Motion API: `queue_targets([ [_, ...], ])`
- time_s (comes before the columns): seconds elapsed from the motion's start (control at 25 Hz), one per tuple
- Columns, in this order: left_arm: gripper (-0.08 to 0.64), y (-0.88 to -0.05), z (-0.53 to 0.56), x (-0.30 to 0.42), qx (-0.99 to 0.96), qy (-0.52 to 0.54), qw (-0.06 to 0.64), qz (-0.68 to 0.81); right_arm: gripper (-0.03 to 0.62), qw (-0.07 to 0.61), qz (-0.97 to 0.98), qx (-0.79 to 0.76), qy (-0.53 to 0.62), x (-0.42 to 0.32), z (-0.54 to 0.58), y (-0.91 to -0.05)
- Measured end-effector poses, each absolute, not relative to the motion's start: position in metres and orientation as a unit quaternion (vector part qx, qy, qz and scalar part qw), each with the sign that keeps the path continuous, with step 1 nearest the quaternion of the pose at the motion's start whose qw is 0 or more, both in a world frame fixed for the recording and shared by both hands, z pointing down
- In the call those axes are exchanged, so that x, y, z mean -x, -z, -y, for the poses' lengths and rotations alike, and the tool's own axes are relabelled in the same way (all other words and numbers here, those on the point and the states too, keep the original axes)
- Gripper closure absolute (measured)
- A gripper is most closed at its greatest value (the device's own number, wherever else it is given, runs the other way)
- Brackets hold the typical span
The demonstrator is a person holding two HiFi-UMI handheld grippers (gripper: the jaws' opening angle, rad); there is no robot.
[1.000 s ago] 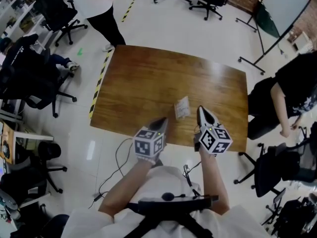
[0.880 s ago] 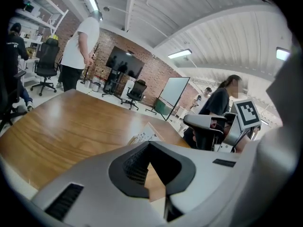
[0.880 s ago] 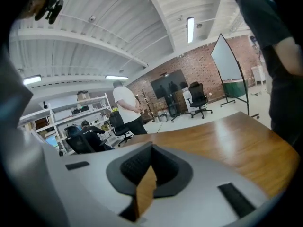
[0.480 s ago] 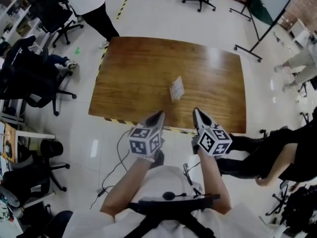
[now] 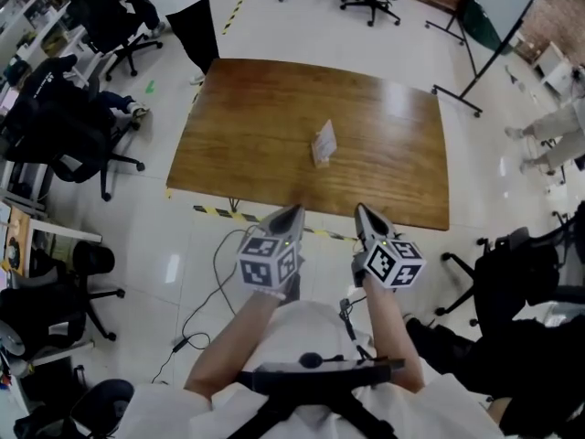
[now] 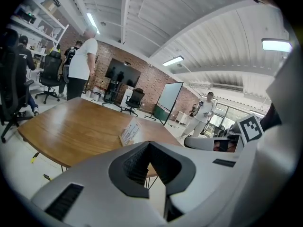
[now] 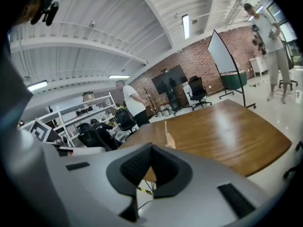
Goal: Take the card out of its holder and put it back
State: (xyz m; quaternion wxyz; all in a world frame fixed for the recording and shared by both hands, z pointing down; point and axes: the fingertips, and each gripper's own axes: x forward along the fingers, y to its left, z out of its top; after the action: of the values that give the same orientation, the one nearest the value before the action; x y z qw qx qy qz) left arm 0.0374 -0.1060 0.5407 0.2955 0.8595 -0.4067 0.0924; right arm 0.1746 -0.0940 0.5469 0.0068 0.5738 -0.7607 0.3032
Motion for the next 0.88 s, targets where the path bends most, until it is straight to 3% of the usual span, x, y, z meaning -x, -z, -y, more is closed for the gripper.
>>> queue_targets([
  [0.88, 0.566, -0.529, 0.086, -0.049, -0.860, -0.082, 0.284, 0.416, 0.595, -0.002, 0.773, -0.564, -0.290, -0.181, 0.079, -0.535],
])
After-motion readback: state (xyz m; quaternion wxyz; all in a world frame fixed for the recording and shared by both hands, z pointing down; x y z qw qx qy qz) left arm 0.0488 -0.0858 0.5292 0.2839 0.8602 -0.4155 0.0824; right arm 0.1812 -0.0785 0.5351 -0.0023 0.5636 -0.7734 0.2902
